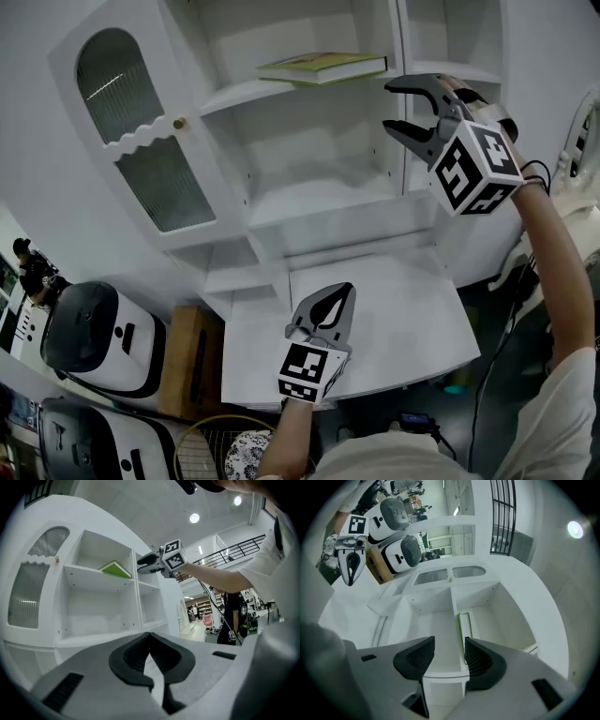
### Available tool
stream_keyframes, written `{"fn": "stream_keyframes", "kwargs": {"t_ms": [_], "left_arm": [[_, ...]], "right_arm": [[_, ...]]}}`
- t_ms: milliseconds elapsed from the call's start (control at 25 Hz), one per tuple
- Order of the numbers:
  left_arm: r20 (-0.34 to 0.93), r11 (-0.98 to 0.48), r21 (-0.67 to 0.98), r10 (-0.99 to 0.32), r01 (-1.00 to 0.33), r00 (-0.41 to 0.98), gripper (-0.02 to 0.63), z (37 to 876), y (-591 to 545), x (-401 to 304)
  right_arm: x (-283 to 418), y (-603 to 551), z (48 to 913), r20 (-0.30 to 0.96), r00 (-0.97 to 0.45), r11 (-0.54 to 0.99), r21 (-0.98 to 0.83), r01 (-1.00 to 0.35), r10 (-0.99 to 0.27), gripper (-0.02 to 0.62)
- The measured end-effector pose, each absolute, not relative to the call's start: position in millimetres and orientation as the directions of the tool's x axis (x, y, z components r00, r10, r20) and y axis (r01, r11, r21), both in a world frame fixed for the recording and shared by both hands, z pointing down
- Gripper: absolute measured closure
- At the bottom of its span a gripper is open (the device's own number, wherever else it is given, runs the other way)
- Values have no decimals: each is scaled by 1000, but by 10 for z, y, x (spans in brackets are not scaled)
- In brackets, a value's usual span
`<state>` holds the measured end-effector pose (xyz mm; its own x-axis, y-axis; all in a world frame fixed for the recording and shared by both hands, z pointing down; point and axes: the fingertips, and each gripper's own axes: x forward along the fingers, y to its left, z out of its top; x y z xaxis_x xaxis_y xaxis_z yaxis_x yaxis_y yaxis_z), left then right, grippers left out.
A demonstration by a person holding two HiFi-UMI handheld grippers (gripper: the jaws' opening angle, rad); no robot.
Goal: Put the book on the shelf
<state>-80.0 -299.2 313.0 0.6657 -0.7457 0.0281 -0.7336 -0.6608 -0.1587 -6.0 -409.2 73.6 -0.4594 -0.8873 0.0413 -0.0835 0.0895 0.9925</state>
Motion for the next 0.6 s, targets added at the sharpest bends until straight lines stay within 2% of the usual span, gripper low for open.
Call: {"fn": "stream_keyframes", "kwargs": {"t_ms": [120,280,600], "left_arm": [[30,-664,-144,-744,-734,667,603,3183,-2964,-757],[41,-673,-135,-737,-727,674,603,3248,-2899,-678],[30,-674,-134,-736,-726,677,603,3268,-2792,-592]], "right_arm": [[-7,-3906,908,25,-482,87,991,-106,-876,467],[20,-3670,1167,28,-509,122,981,-152,-860,533],[3,-3317,1779,78,-576,283,919,-275,-814,578]]}}
